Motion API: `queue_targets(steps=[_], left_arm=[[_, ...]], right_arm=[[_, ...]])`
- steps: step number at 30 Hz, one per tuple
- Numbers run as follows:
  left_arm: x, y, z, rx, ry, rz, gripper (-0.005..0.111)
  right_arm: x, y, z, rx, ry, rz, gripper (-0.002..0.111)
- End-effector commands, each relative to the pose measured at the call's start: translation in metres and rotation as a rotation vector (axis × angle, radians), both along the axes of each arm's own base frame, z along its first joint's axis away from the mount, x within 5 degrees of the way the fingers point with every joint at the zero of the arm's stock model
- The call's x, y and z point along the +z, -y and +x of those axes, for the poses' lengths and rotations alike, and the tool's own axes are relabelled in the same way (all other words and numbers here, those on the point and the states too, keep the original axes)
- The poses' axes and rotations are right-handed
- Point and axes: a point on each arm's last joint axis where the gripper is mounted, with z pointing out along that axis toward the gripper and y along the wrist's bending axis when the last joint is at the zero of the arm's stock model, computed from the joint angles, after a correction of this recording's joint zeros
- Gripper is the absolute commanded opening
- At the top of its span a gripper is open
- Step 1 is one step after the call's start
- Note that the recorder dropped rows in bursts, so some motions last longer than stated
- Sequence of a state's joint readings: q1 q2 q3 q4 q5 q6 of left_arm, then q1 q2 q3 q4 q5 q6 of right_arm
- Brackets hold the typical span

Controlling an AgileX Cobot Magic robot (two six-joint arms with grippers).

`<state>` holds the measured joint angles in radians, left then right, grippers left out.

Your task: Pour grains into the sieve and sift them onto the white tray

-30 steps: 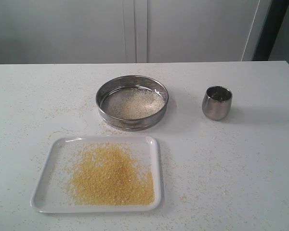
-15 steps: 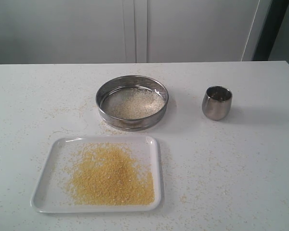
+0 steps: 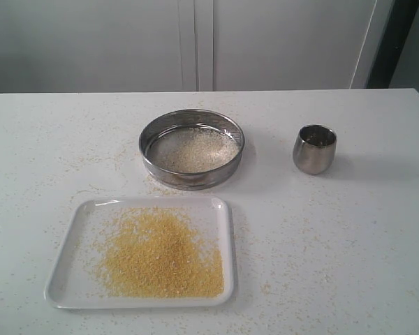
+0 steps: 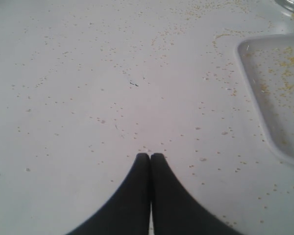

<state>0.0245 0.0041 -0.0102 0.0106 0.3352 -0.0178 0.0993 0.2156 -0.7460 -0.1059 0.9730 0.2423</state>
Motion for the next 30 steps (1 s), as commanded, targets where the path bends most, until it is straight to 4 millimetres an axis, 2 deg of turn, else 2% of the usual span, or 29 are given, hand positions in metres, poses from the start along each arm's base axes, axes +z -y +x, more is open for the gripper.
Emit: queue_targets(steps=[1,4,11,14,21,30], left_arm=[[-0.004,0.000,-0.001,0.001,-0.021,-0.001,0.000],[-0.004,0.000,-0.001,0.001,-0.021,-0.001,0.000],[-0.004,0.000,-0.001,0.001,-0.021,-0.001,0.000],[-0.004,0.000,-0.001,0.001,-0.021,-0.001,0.000],[-0.004,0.000,-0.001,0.001,-0.021,-0.001,0.000],[-0.004,0.000,-0.001,0.001,-0.021,-0.001,0.000]], right_arm=[[-0.005,0.003,-0.005,-0.027,0.079,-0.033,0.000],[-0.018,0.005,-0.003,-0.038,0.140,-0.068,0.000],[-0.062,0.004,0.003,-0.031,0.122,-0.081,0.000],[-0.068,0.003,0.009,-0.023,0.196,-0.105,0.000],[-0.083,0.001,0.019,-0.005,0.216,-0.112,0.000],[-0.088,0.000,0.021,-0.002,0.211,-0.111,0.000]])
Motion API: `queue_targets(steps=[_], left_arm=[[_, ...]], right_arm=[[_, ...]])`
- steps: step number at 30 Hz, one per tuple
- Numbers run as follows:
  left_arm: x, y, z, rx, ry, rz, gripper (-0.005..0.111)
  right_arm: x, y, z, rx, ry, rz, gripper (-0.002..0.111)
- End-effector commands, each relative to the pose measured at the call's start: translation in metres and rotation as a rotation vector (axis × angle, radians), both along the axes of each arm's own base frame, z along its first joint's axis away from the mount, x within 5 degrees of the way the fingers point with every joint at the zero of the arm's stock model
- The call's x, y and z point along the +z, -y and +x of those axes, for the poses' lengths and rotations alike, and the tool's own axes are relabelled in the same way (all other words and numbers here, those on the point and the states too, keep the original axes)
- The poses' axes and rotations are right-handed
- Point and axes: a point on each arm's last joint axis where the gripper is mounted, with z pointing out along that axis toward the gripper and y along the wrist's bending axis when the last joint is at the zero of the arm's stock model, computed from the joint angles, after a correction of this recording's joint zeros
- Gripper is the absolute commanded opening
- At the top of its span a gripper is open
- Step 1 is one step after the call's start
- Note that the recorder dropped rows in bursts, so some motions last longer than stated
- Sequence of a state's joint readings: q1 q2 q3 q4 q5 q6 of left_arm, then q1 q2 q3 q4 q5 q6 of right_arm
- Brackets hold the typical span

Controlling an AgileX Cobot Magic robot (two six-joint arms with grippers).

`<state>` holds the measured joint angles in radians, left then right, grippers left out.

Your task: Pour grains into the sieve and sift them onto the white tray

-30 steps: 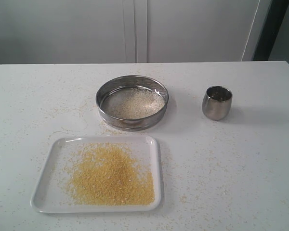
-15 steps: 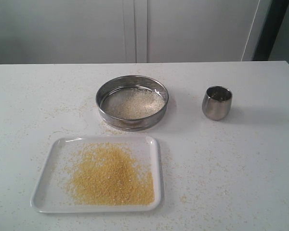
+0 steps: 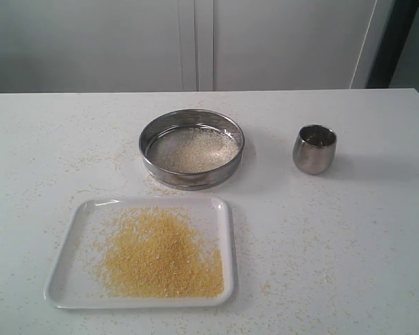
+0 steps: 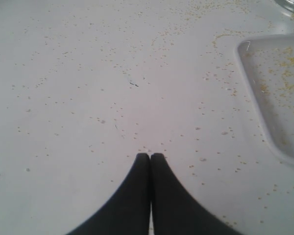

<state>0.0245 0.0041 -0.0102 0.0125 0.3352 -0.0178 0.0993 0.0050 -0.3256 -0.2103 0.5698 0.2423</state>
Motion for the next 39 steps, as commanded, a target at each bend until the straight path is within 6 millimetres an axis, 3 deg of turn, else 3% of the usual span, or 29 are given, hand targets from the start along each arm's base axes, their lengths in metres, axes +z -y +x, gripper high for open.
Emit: queue_targets(steps=[1,7,13,19,34,39], left_arm=[[-0.004,0.000,-0.001,0.001,-0.021,-0.003,0.000],[-0.004,0.000,-0.001,0.001,-0.021,-0.003,0.000],[-0.004,0.000,-0.001,0.001,-0.021,-0.003,0.000],[-0.004,0.000,-0.001,0.001,-0.021,-0.003,0.000],[-0.004,0.000,-0.001,0.001,-0.021,-0.003,0.000],[-0.004,0.000,-0.001,0.001,-0.021,-0.003,0.000]], right_arm=[[-0.006,0.000,0.003,-0.006,0.006,-0.010,0.000],[-0.024,-0.001,0.009,0.001,-0.034,-0.028,0.000],[-0.032,-0.002,0.012,0.030,-0.035,-0.164,0.000],[-0.039,-0.003,0.014,0.037,-0.040,-0.166,0.000],[-0.088,-0.008,0.024,0.075,-0.123,-0.095,0.000],[-0.086,-0.008,0.024,0.078,-0.098,-0.094,0.000]])
